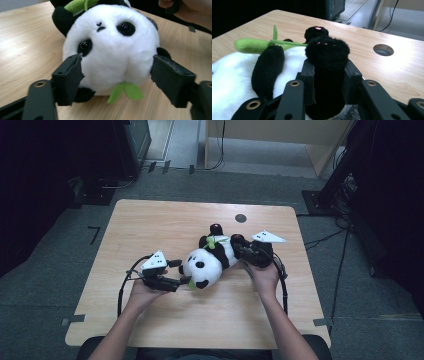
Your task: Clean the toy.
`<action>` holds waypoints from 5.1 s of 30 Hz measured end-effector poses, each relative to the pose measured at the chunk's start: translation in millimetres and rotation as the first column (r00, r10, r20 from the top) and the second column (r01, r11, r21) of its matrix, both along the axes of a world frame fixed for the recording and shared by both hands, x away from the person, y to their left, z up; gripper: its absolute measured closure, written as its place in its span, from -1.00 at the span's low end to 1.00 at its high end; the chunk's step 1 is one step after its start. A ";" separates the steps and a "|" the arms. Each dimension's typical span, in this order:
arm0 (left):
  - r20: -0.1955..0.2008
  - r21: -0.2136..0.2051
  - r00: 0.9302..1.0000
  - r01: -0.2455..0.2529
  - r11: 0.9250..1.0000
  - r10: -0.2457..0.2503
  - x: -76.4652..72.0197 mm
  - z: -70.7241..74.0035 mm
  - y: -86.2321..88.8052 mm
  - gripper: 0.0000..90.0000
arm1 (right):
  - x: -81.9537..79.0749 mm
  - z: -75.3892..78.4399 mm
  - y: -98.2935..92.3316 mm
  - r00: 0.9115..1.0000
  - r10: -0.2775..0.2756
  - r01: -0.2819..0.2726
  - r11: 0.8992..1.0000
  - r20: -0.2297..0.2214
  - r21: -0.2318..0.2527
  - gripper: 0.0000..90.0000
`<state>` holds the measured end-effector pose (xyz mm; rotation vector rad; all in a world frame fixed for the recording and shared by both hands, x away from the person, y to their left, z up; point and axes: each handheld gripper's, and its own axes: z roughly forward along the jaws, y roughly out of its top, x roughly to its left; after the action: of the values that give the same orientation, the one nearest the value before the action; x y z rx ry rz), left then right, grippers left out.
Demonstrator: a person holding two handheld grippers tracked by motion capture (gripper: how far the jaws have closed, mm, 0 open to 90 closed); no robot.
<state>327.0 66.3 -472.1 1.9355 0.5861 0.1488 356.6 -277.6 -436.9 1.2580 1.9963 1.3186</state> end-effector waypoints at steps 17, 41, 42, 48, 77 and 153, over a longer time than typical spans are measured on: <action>-0.004 0.070 0.996 -0.092 0.993 0.093 10.2 -19.8 -31.7 -0.60 | -3.4 -9.9 -3.8 1.000 0.008 -0.007 0.999 -0.021 0.034 0.50; -0.071 -0.115 0.994 0.077 0.990 -0.086 17.4 28.2 37.8 0.44 | 8.0 -17.0 -13.1 0.911 0.412 -0.410 0.910 -0.029 0.061 -0.71; -0.080 -0.123 0.991 0.097 0.988 -0.107 17.9 27.4 37.0 0.44 | 8.7 -19.0 -10.5 0.899 0.437 -0.435 0.899 -0.031 0.060 -0.71; -0.121 -0.136 0.984 0.116 0.984 -0.133 24.4 19.3 32.7 0.42 | 5.1 -22.9 1.7 0.832 0.554 -0.553 0.833 -0.025 0.023 -0.31; 0.118 0.030 0.991 -0.062 0.998 0.058 12.6 4.5 11.1 -0.33 | 7.0 0.1 1.5 0.894 0.413 -0.376 0.903 -0.173 0.209 0.24; -0.259 -0.187 0.958 -0.175 0.967 0.123 29.6 16.6 51.6 0.05 | -4.3 -12.6 17.2 0.880 0.453 -0.447 0.892 -0.142 0.071 -0.14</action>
<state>356.6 117.9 -455.5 1.7161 0.8800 -0.0576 352.3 -260.4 -449.6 0.9648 2.4953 1.5041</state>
